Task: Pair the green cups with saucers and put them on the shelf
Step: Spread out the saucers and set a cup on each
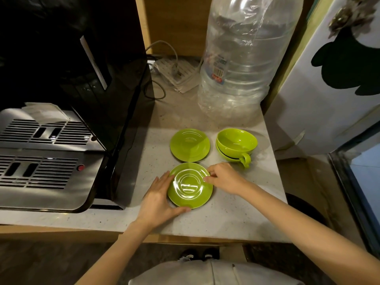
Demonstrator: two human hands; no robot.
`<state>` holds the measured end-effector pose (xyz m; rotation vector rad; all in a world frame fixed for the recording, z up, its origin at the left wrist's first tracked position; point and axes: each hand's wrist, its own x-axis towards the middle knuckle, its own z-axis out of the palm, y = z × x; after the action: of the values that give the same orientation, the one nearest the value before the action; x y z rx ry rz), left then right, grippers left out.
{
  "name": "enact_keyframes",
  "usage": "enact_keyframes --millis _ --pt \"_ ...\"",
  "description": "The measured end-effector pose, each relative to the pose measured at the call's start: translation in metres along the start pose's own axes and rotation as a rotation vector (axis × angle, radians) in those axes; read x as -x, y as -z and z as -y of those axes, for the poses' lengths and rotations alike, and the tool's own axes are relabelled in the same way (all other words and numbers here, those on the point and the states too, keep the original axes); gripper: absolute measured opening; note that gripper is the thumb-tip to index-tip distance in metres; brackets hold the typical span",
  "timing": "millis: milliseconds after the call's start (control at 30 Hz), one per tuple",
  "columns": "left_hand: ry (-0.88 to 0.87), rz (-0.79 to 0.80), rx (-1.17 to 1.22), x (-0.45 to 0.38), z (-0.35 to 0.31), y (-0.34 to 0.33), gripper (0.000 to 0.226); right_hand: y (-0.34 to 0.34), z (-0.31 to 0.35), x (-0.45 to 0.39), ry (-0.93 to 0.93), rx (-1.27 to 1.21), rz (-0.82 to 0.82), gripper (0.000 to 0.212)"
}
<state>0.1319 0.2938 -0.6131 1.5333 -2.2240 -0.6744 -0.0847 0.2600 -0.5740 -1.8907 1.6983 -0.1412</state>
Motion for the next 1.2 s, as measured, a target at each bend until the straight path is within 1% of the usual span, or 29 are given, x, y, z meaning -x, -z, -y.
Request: enact_keyframes --millis 233,333,400,433,500,567,700,767,833,900,967,1100,1133,1200 --pt "-0.001 0.017 -0.051 -0.004 0.001 0.003 0.108 0.002 0.0 0.0 0.0 -0.022 0.006 0.03" --pt "-0.013 -0.014 -0.071 -0.005 -0.002 0.006 0.11 0.004 -0.001 0.001 0.003 -0.013 0.03 0.029" --pt "0.029 -0.042 -0.042 -0.009 -0.01 0.011 0.111 0.01 -0.001 0.006 -0.006 -0.054 0.025 0.05" --pt "0.045 -0.051 -0.017 -0.013 -0.016 0.013 0.11 0.014 -0.001 0.008 -0.008 -0.096 0.008 0.056" --pt "0.047 -0.052 0.069 -0.024 -0.032 0.016 0.106 0.026 0.002 0.013 0.026 -0.198 -0.052 0.058" --pt "0.043 -0.06 0.197 -0.038 -0.051 0.017 0.099 0.04 0.004 0.017 0.07 -0.301 -0.125 0.054" --pt "-0.001 -0.081 0.421 -0.07 -0.087 0.017 0.065 0.07 -0.006 0.021 0.066 -0.526 -0.301 0.049" --pt "-0.008 -0.071 0.522 -0.084 -0.101 0.016 0.056 0.083 -0.018 0.023 0.052 -0.634 -0.39 0.046" --pt "-0.032 -0.092 0.541 -0.095 -0.11 0.013 0.058 0.094 -0.033 0.025 0.034 -0.692 -0.465 0.042" --pt "-0.061 -0.123 0.491 -0.106 -0.114 0.007 0.071 0.1 -0.049 0.026 -0.016 -0.7 -0.511 0.041" --pt "-0.043 -0.092 0.425 -0.115 -0.115 -0.001 0.08 0.097 -0.065 0.025 -0.094 -0.687 -0.497 0.042" --pt "0.076 0.058 0.367 -0.126 -0.113 -0.016 0.101 0.081 -0.086 0.018 -0.217 -0.66 -0.362 0.047" --pt "0.09 0.075 0.38 -0.127 -0.114 -0.017 0.101 0.078 -0.09 0.016 -0.231 -0.658 -0.33 0.046" --pt "0.097 0.089 0.401 -0.129 -0.114 -0.019 0.092 0.074 -0.092 0.012 -0.232 -0.675 -0.275 0.045"
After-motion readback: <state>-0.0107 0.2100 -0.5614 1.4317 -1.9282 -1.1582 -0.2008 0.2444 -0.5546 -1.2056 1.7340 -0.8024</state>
